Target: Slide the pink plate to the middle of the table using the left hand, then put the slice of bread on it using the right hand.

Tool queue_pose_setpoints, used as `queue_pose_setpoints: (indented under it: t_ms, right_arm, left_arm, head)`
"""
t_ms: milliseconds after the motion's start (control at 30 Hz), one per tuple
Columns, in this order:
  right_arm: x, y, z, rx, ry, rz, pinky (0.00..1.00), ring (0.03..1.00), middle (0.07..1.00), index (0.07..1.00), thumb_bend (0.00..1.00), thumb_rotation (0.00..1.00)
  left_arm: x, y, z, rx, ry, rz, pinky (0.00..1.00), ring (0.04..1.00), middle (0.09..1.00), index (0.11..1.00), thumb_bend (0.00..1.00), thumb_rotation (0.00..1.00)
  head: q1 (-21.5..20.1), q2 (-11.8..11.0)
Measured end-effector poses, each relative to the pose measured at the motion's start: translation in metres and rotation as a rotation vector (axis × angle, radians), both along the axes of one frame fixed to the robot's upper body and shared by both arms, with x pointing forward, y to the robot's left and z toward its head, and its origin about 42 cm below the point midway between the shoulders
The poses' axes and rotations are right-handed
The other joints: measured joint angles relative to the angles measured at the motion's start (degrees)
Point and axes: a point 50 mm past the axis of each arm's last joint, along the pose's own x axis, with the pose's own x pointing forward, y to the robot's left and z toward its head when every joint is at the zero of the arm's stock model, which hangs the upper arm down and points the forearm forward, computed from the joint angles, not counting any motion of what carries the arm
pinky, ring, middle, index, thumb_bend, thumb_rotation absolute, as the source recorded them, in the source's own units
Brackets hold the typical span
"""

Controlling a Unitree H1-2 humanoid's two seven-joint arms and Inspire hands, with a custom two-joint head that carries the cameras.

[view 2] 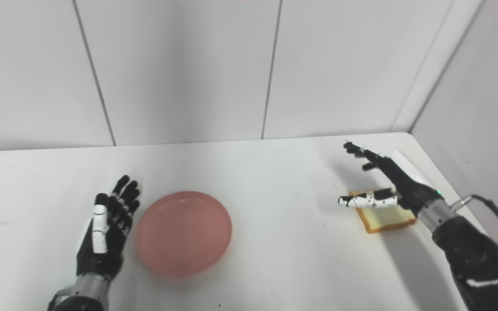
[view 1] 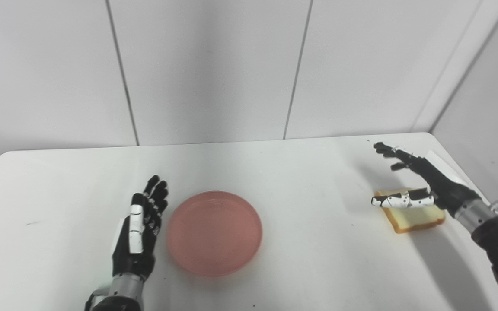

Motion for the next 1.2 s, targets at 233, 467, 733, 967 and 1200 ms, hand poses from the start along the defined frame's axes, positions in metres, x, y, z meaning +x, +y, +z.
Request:
queue_pose_setpoints:
  t_ms: [233, 467, 733, 967, 1200]
  right_arm:
    - [0.0, 0.0, -0.002, -0.156, 0.096, -0.011, 0.79, 0.896, 0.935, 0.942, 0.99, 0.29]
    - [0.0, -0.01, 0.016, -0.345, 0.251, -0.095, 0.99, 0.968, 0.954, 0.956, 1.0, 0.33]
    - [0.005, -0.01, 0.021, -0.481, 0.316, -0.146, 1.0, 0.998, 0.978, 0.953, 1.0, 0.22]
    - [0.01, -0.008, 0.022, -0.579, 0.362, -0.189, 1.0, 1.0, 0.996, 0.964, 1.0, 0.09]
    - [0.02, 0.001, 0.028, -0.698, 0.409, -0.185, 1.0, 1.0, 1.0, 0.988, 1.0, 0.08]
  left_arm:
    - [0.001, 0.008, 0.002, 0.002, -0.001, 0.006, 0.99, 0.949, 0.94, 0.901, 0.71, 1.0]
    - [0.001, 0.019, 0.001, 0.022, -0.001, 0.014, 0.98, 0.956, 0.948, 0.905, 0.7, 1.0]
    - [0.001, 0.018, 0.001, 0.02, -0.001, 0.012, 0.98, 0.958, 0.947, 0.911, 0.71, 1.0]
    - [0.002, 0.02, 0.003, 0.009, -0.003, 0.011, 0.99, 0.961, 0.956, 0.919, 0.7, 1.0]
    - [0.001, 0.02, 0.006, 0.006, -0.008, 0.006, 1.0, 0.963, 0.954, 0.915, 0.7, 1.0]
  head:
    - [-3.5, -0.5]
    - [-4.5, -0.6]
    - [-5.4, -1.1]
    - [-6.5, -1.1]
    - [-6.4, -1.1]
